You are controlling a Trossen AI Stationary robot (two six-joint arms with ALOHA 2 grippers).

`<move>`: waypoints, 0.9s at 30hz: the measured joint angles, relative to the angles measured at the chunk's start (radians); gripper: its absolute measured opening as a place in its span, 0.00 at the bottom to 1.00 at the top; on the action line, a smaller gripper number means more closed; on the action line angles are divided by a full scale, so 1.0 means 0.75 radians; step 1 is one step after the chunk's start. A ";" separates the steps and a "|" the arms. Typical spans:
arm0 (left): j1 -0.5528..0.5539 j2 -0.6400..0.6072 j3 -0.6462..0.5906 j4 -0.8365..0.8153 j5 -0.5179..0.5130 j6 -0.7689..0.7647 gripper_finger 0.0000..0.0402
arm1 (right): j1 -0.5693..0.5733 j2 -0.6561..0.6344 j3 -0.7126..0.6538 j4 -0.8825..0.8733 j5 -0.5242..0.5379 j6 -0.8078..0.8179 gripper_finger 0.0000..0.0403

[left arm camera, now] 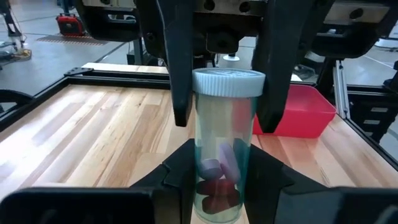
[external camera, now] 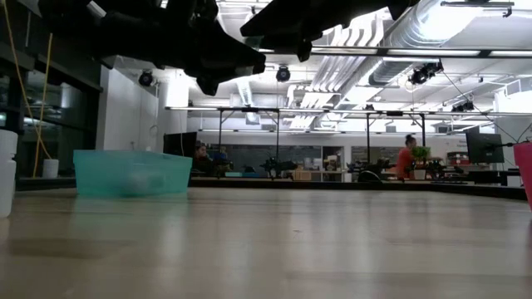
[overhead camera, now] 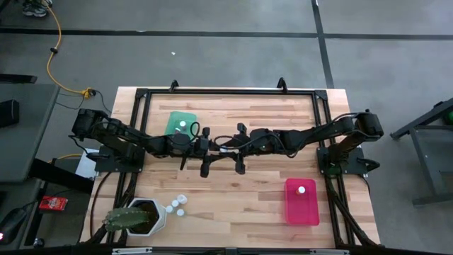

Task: Pick and place medicine bottles into bin by pill shape (circle, oval)
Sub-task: Put the green capsule bottle into the blue bin

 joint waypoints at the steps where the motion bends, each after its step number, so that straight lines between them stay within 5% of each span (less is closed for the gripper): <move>1: 0.000 0.000 0.000 0.001 -0.006 -0.003 0.22 | 0.000 0.000 -0.001 0.004 0.002 -0.002 0.32; 13: 0.006 -0.015 -0.001 -0.065 -0.025 -0.017 0.22 | 0.016 -0.017 -0.001 0.112 0.244 -0.098 0.61; 21: 0.048 -0.295 -0.003 -0.519 -0.147 -0.071 0.22 | 0.101 -0.088 -0.053 0.102 0.576 -0.244 0.62; 27: 0.037 -0.552 -0.133 -0.610 -0.313 -0.131 0.22 | 0.081 -0.262 -0.295 0.240 0.734 -0.214 0.62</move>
